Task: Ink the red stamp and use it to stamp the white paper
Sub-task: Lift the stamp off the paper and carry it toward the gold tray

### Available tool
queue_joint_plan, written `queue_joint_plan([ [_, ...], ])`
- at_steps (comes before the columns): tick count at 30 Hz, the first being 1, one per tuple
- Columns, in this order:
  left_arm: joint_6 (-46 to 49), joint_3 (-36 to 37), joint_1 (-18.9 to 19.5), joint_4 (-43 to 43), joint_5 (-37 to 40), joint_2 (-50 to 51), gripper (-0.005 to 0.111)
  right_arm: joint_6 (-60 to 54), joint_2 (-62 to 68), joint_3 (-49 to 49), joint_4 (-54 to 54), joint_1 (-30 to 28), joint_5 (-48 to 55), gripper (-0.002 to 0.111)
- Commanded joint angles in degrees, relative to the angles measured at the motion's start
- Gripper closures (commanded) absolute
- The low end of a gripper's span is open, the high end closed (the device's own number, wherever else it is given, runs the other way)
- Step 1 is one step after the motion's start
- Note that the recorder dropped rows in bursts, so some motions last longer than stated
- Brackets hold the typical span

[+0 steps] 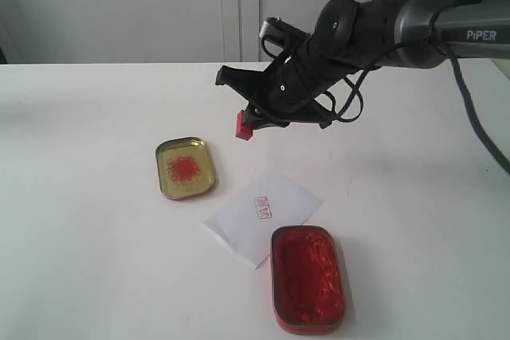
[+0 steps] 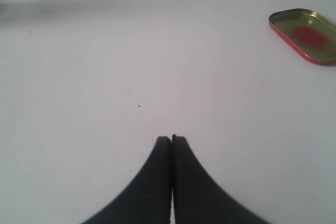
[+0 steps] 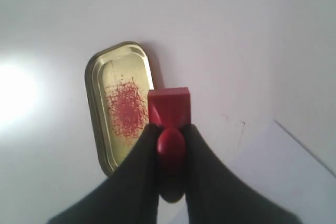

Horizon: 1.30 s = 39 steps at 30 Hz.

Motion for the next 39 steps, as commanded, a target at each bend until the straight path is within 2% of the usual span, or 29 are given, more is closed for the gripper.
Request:
queue_joint_plan([
  [1, -0.14, 0.22, 0.03, 0.00, -0.15, -0.25, 0.107, -6.66, 1.75, 0.42, 8.58, -1.78, -1.39, 0.108],
  [7, -0.14, 0.22, 0.03, 0.00, -0.15, -0.25, 0.107, -17.85, 5.57, 0.37, 21.42, -4.79, -0.13, 0.108],
  [12, -0.14, 0.22, 0.03, 0.00, -0.15, -0.25, 0.107, -30.66, 10.74, 0.37, 38.00, -8.01, 2.72, 0.108],
  [18, -0.14, 0.22, 0.03, 0.00, -0.15, -0.25, 0.107, -40.41, 15.90, 0.37, 52.95, -8.23, 4.42, 0.108],
  [27, -0.14, 0.22, 0.03, 0.00, -0.15, -0.25, 0.107, -41.34, 17.23, 0.37, 53.36, -8.23, 4.13, 0.107],
  [29, -0.14, 0.22, 0.03, 0.00, -0.15, -0.25, 0.107, -41.34, 17.23, 0.37, 53.36, -8.23, 4.02, 0.101],
  [34, -0.14, 0.22, 0.03, 0.00, -0.15, -0.25, 0.107, -41.34, 17.23, 0.37, 53.36, -8.23, 3.86, 0.079],
  [36, -0.14, 0.22, 0.03, 0.00, -0.15, -0.25, 0.107, -41.23, 17.23, 0.37, 53.36, -8.23, 3.57, 0.075],
  [39, -0.14, 0.22, 0.03, 0.00, -0.15, -0.25, 0.107, -41.23, 17.23, 0.37, 53.36, -8.23, 3.48, 0.074],
])
